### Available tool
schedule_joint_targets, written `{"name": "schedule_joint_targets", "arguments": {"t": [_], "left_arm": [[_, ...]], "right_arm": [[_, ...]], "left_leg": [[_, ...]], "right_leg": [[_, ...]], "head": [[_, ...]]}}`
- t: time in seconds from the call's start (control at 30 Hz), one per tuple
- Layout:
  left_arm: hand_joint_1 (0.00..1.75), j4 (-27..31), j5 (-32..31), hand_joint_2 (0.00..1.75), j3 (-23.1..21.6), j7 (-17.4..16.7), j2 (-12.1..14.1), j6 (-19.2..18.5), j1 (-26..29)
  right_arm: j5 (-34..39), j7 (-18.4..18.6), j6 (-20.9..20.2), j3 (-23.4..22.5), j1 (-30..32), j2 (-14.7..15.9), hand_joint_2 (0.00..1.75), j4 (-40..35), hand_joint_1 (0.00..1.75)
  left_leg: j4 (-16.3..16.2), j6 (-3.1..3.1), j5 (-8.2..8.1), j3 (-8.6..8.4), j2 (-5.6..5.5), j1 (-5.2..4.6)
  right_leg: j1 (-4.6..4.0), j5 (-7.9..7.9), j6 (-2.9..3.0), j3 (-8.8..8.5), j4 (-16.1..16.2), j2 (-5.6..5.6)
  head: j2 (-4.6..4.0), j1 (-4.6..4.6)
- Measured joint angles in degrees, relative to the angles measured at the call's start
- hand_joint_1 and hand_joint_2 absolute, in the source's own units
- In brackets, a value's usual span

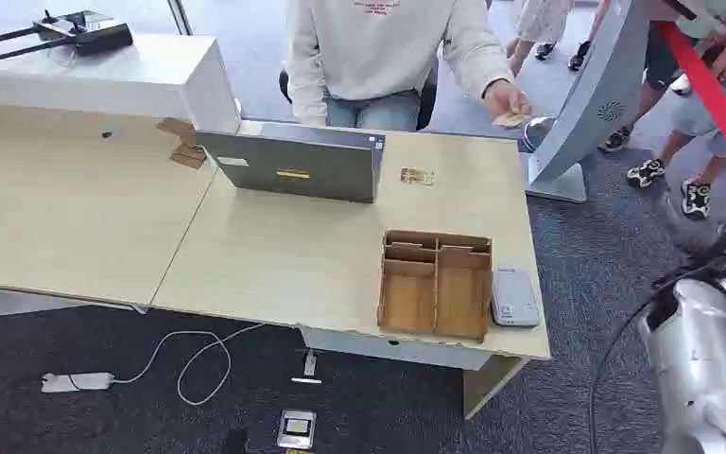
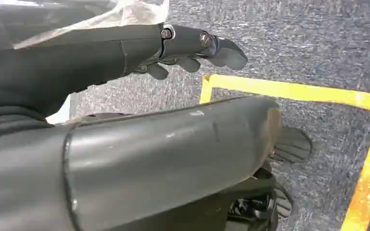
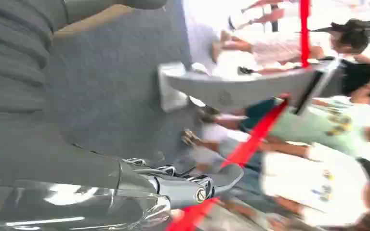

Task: Pass the card to the sensor for recognition and then transmit it.

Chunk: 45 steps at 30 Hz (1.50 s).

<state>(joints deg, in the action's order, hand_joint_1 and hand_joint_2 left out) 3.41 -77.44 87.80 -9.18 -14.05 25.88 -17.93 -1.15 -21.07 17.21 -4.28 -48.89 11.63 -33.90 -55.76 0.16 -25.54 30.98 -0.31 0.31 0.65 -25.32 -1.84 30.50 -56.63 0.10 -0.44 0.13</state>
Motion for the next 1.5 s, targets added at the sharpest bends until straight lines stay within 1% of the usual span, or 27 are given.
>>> {"name": "schedule_joint_targets", "arguments": {"t": [0.1, 0.23, 0.3, 0.4, 0.5, 0.67, 0.77, 0.93, 1.1, 1.2, 1.33, 1.37, 1.4, 1.43, 1.47, 1.5], "left_arm": [[0.0, 0.0, -1.64, 0.0, 0.0, 0.89, -0.04, -0.5, -0.31], [0.0, 0.0, -3.06, 0.0, 0.0, 1.94, -0.13, -0.59, -0.53], [0.0, 0.0, -3.63, 0.0, 0.0, 2.38, -0.13, -0.83, -0.63], [0.0, 0.02, -4.72, 0.0, 0.0, 2.99, -0.02, -1.81, -0.58], [0.0, 0.02, -5.31, 0.0, 0.0, 3.21, 0.15, -1.88, -0.48], [0.0, 0.02, -5.75, 0.0, 0.0, 3.19, 0.24, -1.29, -0.45], [0.0, 0.02, -5.77, 0.0, 0.0, 3.12, 0.22, 0.81, -0.45], [0.0, 0.04, -3.54, 0.0, 0.0, 3.28, 0.11, 0.72, -0.31], [0.0, 0.04, -2.58, 0.0, 0.0, 4.15, 0.13, 0.33, 0.07], [0.0, 0.04, -2.12, 0.0, 0.0, 4.65, 0.28, 0.02, 0.37], [0.0, 0.04, -1.31, 0.0, 0.0, 5.09, 0.52, 0.5, 0.89], [0.0, 0.04, -1.13, 0.0, 0.0, 5.14, 0.59, 0.53, 0.98], [0.0, 0.04, -1.07, 0.0, 0.0, 5.14, 0.66, 0.2, 1.05], [0.0, 0.04, -1.0, 0.0, 0.0, 5.14, 0.77, -0.55, 1.09], [0.0, 0.04, -0.98, 0.0, 0.0, 5.14, 0.98, -1.39, 1.15], [0.0, 0.04, -0.94, 0.0, 0.0, 5.14, 1.16, -2.06, 1.23]], "right_arm": [[-9.53, -2.53, 7.74, 4.49, -0.64, -0.85, 1.75, -1.79, 0.0], [-19.72, -3.54, 14.8, 10.33, -0.82, -1.83, 1.75, -3.75, 0.0], [-23.95, -3.32, 17.11, 13.11, -0.83, -2.38, 1.75, -4.55, 0.0], [-30.73, -1.59, 17.7, 16.65, -0.81, -3.23, 1.75, -5.7, 0.0], [-36.57, -0.26, 18.07, 19.08, -0.8, -4.07, 1.75, -6.66, 0.0], [-44.47, 0.55, 18.48, 22.37, -0.82, -5.79, 1.75, -6.97, 0.0], [-46.48, 0.57, 18.48, 23.71, -1.04, -6.8, 1.75, -6.68, 0.0], [-47.64, 0.27, 18.5, 24.89, -1.94, -8.28, 1.75, -5.7, 0.0], [-49.21, 0.96, 18.48, 25.55, -2.99, -9.4, 1.75, -4.67, 0.0], [-49.83, 1.75, 18.37, 25.96, -3.28, -9.79, 1.75, -4.17, 0.0], [-50.15, 2.34, 18.26, 26.25, -3.35, -9.99, 1.75, -3.84, 0.0], [-50.15, 2.34, 18.2, 26.27, -3.35, -10.05, 1.75, -3.76, 0.28], [-50.15, 2.34, 18.2, 26.27, -3.35, -10.12, 1.75, -3.76, 1.69], [-50.15, 2.34, 18.18, 26.29, -3.35, -10.18, 1.75, -3.76, 1.69], [-50.15, 2.43, 18.11, 26.29, -3.35, -10.27, 1.75, -3.76, 1.75], [-50.15, 2.6, 18.04, 26.29, -3.35, -10.36, 1.75, -3.76, 1.75]], "left_leg": [[0.0, 0.0, 0.0, -0.01, 0.02, 0.0], [0.0, 0.0, 0.0, 0.0, 0.02, 0.01], [0.0, 0.0, 0.0, -0.01, 0.02, 0.01], [0.0, 0.0, 0.0, -0.01, 0.02, 0.01], [0.01, 0.0, 0.0, -0.01, 0.01, 0.02], [0.01, 0.0, 0.0, 0.0, 0.01, 0.03], [0.01, 0.0, 0.0, 0.0, 0.02, 0.03], [0.01, 0.0, 0.0, 0.01, 0.02, 0.02], [0.0, 0.0, 0.0, 0.01, 0.02, 0.03], [0.01, 0.0, 0.0, 0.01, 0.02, 0.03], [0.01, -0.01, 0.0, 0.01, 0.02, 0.03], [0.0, -0.01, 0.0, 0.02, 0.02, 0.03], [0.01, -0.01, 0.0, 0.02, 0.02, 0.03], [0.01, -0.01, 0.0, 0.02, 0.02, 0.03], [0.01, -0.01, 0.0, 0.02, 0.02, 0.03], [0.01, -0.01, 0.0, 0.02, 0.02, 0.03]], "right_leg": [[-0.01, 0.0, 0.0, 0.0, 0.0, 0.0], [-0.01, 0.0, 0.0, 0.01, 0.0, 0.0], [-0.01, 0.0, 0.0, 0.0, 0.0, 0.0], [-0.01, 0.0, 0.0, 0.01, 0.0, 0.0], [-0.02, 0.0, 0.0, 0.01, 0.0, 0.0], [-0.03, -0.01, 0.01, 0.02, 0.0, 0.0], [-0.03, -0.01, 0.01, 0.03, 0.0, 0.0], [-0.02, -0.01, 0.01, 0.04, 0.0, 0.0], [-0.02, -0.01, 0.01, 0.05, 0.0, 0.0], [-0.02, -0.01, 0.01, 0.05, 0.0, 0.0], [-0.02, -0.01, 0.01, 0.05, 0.0, 0.0], [-0.03, -0.01, 0.01, 0.06, 0.0, 0.0], [-0.03, -0.01, 0.01, 0.06, 0.0, 0.0], [-0.02, -0.01, 0.01, 0.05, 0.0, 0.0], [-0.03, -0.01, 0.01, 0.05, 0.0, 0.0], [-0.03, -0.01, 0.01, 0.05, 0.0, 0.0]], "head": [[0.0, -0.02], [0.0, -0.02], [0.0, 0.0], [0.0, 0.0], [0.0, 0.0], [0.0, -0.02], [0.0, 0.0], [0.0, 0.0], [0.0, 0.0], [0.0, 0.0], [0.0, 0.0], [0.0, 0.0], [0.0, 0.0], [0.0, 0.0], [0.0, 0.0], [0.0, 0.0]]}}
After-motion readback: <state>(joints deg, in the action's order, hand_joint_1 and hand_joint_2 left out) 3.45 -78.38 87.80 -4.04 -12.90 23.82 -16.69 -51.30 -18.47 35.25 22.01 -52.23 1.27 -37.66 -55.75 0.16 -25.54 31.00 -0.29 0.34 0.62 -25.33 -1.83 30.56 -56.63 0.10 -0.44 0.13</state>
